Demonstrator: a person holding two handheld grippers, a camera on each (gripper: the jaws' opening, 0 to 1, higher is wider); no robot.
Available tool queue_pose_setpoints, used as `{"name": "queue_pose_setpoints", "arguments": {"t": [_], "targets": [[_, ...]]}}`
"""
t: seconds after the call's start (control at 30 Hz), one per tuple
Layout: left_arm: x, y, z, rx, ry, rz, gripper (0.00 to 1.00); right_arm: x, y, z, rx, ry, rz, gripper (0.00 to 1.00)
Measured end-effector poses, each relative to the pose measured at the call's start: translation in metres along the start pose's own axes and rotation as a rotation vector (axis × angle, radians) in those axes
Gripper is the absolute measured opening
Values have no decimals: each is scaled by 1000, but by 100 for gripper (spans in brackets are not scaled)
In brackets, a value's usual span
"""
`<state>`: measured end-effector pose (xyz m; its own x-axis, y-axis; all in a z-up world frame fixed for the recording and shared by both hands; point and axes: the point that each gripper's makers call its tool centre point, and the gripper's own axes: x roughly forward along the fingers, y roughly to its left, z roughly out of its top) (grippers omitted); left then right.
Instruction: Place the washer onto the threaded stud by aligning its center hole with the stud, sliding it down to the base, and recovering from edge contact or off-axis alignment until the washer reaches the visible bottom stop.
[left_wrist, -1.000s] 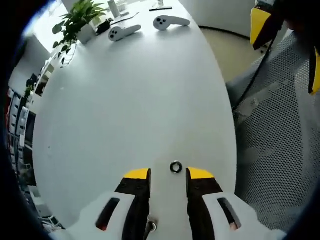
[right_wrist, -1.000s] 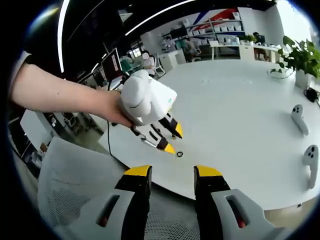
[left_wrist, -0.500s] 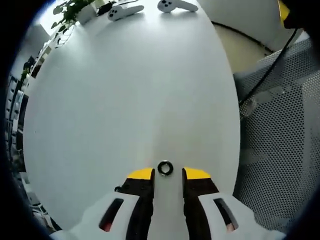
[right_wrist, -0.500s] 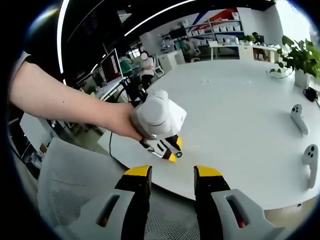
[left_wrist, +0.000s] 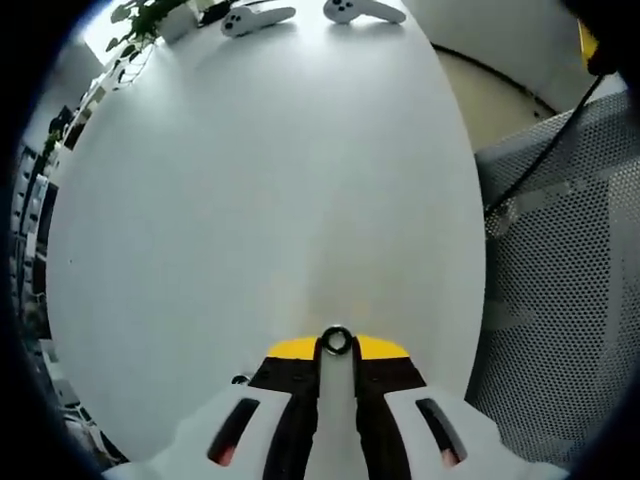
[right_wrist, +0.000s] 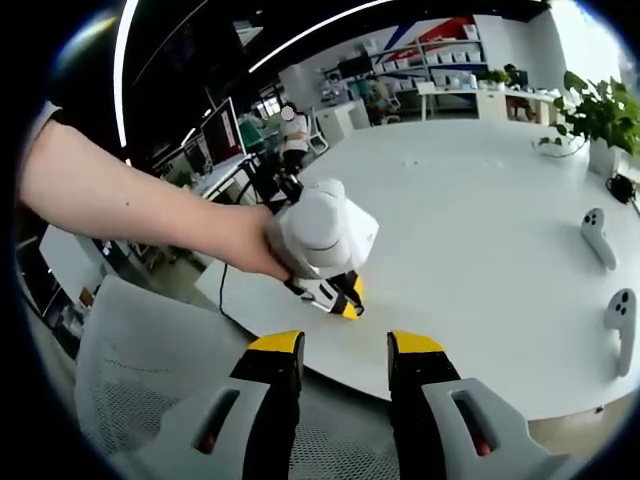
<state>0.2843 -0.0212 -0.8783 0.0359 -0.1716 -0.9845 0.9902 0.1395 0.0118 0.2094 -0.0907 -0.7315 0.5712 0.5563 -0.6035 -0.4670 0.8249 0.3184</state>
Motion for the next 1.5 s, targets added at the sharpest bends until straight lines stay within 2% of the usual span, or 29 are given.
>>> {"name": "queue_pose_setpoints", "arguments": {"t": [0.17,0.23,0.37,0.63,0.73,0.87,0.9,1.17,1.37,1.5], "targets": [[-3,0,-16,-34,31,-11,10,0,0,0,2,-3,-1,35],[-4,-2,-21,-9,54,-14,10,0,0,0,2,-2,0,35],[-4,-2,-22,-18,37,-12,11,0,0,0,4,-5,0,35],[-5,-2,-22,1,47,-22,13,0,0,0,2,-3,2,35],[-5,-4,-22,39,54,-15,12,0,0,0,1,-1,2,35],[-5,-1,-21,4,70,-10,10,0,0,0,0,-1,2,35],[-5,-2,-22,18,71,-8,9,0,0,0,1,-1,2,35],[-7,-1,-24,13,16,1,8,0,0,0,1,-2,1,35],[-7,-3,-23,1,22,2,8,0,0,0,-1,0,2,35],[-10,-5,-23,-8,1,7,8,0,0,0,0,1,0,35]]}}
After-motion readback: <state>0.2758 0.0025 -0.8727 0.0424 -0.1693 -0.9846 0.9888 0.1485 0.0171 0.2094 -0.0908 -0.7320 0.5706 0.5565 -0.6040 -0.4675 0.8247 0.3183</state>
